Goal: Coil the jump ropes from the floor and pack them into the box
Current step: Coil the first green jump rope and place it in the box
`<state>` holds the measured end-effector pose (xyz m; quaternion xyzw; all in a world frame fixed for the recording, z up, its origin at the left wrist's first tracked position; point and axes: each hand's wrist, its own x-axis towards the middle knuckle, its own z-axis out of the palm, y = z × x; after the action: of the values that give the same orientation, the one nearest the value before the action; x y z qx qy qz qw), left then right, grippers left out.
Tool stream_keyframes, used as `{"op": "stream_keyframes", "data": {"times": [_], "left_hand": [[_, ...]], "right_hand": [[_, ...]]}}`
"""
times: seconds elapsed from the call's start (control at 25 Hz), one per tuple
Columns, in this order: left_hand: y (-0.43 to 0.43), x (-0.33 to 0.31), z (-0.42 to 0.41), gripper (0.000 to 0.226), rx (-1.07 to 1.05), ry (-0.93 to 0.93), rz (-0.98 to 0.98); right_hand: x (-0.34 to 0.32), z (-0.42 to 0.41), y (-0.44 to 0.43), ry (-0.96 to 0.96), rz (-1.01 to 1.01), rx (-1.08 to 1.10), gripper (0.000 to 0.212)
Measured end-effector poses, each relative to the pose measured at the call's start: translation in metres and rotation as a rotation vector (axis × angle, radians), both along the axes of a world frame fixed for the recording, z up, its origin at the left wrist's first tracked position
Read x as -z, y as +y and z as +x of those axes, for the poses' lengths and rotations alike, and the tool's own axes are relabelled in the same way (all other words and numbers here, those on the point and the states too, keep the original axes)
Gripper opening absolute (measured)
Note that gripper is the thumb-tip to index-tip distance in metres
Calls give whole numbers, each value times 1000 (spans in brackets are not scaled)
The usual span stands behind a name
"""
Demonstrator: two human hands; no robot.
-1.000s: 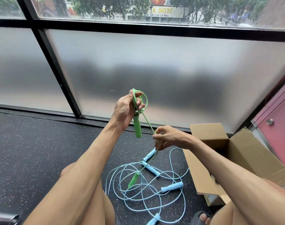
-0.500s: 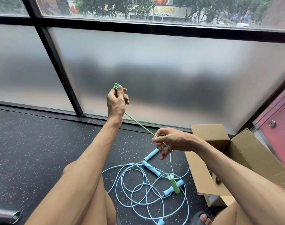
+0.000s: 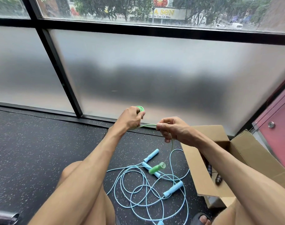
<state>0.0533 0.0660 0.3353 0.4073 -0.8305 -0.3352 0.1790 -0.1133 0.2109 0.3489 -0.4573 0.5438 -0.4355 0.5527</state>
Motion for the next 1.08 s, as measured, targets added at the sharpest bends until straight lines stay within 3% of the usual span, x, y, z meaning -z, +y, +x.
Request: {"op": "stream_keyframes", "data": {"times": [0.16,0.36,0.64,0.88,1.08], "left_hand": [[17,-9,-7,45,164,-73,338],[25,-20,-4,67,320,118,596],[25,-32,-2,49,449,538,1035],[19,-40,0,47,294,956,1031],[9,-33,-1,44,45,1137,776]], "right_hand": [[-1,-10,-5,-10,-124,165,16],[-2,-21,-8,43,-247,356,16],[9,-12,-10,87,-223,359,18],[18,-5,-5,18,32,212,15],[21,2,-4,27,132,103,14]]}}
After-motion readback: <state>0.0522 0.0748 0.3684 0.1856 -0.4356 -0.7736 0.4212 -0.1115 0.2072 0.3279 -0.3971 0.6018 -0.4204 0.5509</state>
